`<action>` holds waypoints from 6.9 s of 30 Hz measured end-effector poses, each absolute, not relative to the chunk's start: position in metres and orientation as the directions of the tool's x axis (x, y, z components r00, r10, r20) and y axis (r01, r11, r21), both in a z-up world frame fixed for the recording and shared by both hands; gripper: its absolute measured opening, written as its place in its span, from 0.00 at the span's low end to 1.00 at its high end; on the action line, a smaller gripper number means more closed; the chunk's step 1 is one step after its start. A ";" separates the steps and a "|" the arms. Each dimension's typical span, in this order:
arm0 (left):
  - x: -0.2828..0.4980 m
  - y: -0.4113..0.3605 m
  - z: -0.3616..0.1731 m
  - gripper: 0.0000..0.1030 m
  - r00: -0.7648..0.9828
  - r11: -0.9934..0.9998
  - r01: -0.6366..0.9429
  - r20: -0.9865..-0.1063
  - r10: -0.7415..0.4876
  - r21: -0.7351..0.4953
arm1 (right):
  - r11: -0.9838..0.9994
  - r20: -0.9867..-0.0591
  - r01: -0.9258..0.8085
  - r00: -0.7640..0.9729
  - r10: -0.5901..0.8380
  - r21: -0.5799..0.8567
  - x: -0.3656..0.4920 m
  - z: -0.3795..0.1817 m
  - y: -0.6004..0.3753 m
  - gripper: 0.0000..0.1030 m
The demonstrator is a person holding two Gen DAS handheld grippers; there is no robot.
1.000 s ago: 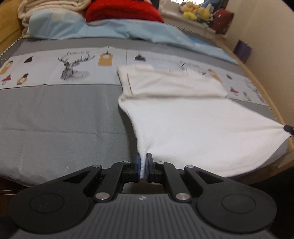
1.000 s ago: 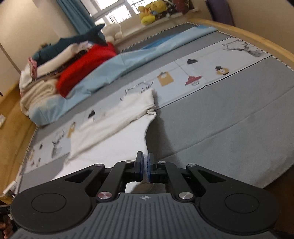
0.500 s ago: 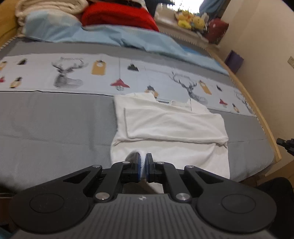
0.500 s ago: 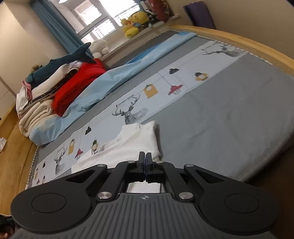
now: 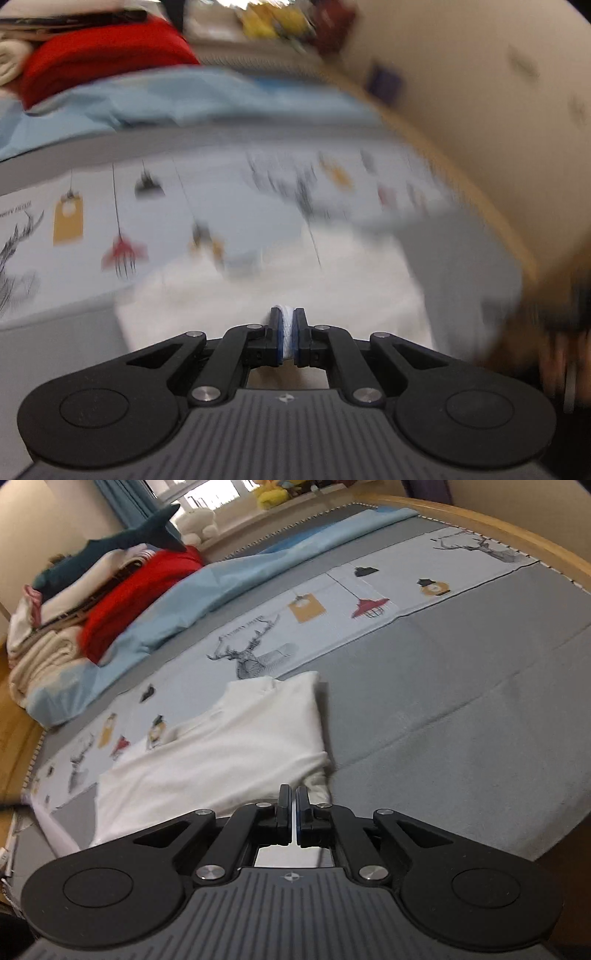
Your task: Fold small clothes
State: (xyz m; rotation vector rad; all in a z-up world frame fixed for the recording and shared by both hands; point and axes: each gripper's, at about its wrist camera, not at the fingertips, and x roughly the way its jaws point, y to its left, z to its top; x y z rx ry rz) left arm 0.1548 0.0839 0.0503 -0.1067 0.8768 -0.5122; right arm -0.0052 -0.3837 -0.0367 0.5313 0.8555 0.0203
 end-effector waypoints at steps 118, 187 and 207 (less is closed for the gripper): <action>0.206 0.166 -0.091 0.40 0.292 0.959 -0.021 -0.919 -0.263 -0.281 | 0.923 -0.840 0.023 0.424 0.339 0.384 0.180 -0.110 -0.353 0.34; 0.225 0.176 -0.132 0.63 0.390 0.811 -0.341 -0.857 -0.337 -0.474 | 0.957 -0.893 0.181 0.429 0.132 0.228 0.136 -0.117 -0.344 0.39; 0.174 0.165 -0.074 0.30 0.469 0.942 0.011 -0.831 -0.301 -0.335 | 0.952 -0.825 0.113 0.534 0.182 0.283 0.114 -0.086 -0.352 0.04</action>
